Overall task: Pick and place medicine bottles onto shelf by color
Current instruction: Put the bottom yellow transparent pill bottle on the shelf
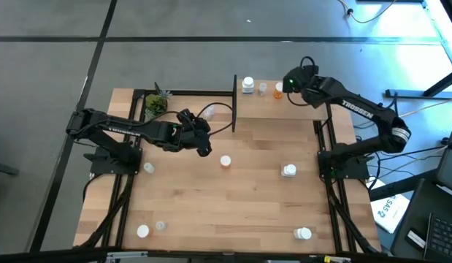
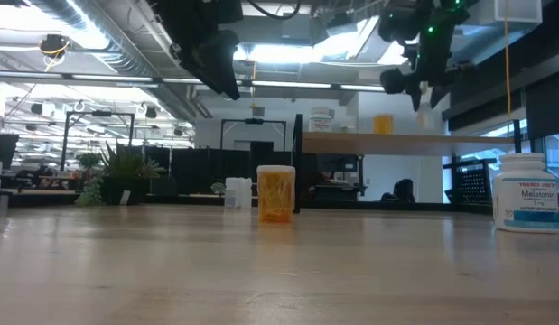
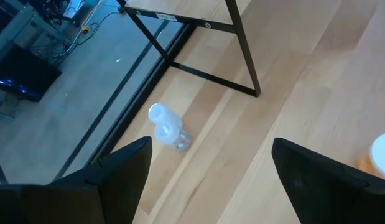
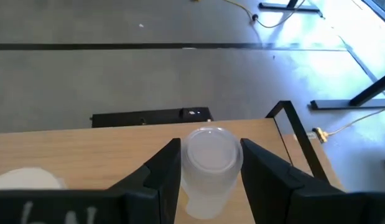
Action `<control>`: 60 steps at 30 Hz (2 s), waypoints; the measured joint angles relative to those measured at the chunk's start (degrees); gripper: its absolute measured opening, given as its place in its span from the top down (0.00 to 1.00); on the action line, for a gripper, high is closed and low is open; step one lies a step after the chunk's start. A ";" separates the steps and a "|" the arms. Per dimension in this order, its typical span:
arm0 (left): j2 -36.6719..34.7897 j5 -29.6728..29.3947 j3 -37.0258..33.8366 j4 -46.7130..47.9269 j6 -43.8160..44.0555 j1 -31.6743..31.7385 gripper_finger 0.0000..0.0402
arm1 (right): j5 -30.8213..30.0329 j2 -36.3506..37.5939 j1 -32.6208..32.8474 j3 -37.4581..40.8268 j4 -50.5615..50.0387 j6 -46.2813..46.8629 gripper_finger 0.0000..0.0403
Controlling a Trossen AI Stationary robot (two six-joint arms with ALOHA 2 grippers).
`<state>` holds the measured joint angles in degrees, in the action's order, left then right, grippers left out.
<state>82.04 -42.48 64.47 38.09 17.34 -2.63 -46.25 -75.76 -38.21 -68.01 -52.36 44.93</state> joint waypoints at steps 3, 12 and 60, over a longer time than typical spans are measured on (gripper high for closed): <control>0.00 0.00 0.00 0.00 0.00 0.00 0.19 | 1.24 -1.18 -0.33 0.00 0.28 -0.22 0.63; 0.00 0.00 0.00 0.02 0.00 0.00 0.19 | 1.22 -4.54 -0.31 0.00 0.88 -0.04 0.63; -0.01 0.00 0.00 -0.03 -2.80 -0.07 0.19 | -8.04 6.70 10.60 11.93 8.08 1.18 0.63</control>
<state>82.03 -42.48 64.47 38.05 14.55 -2.70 -54.29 -69.06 -27.61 -56.08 -44.28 46.10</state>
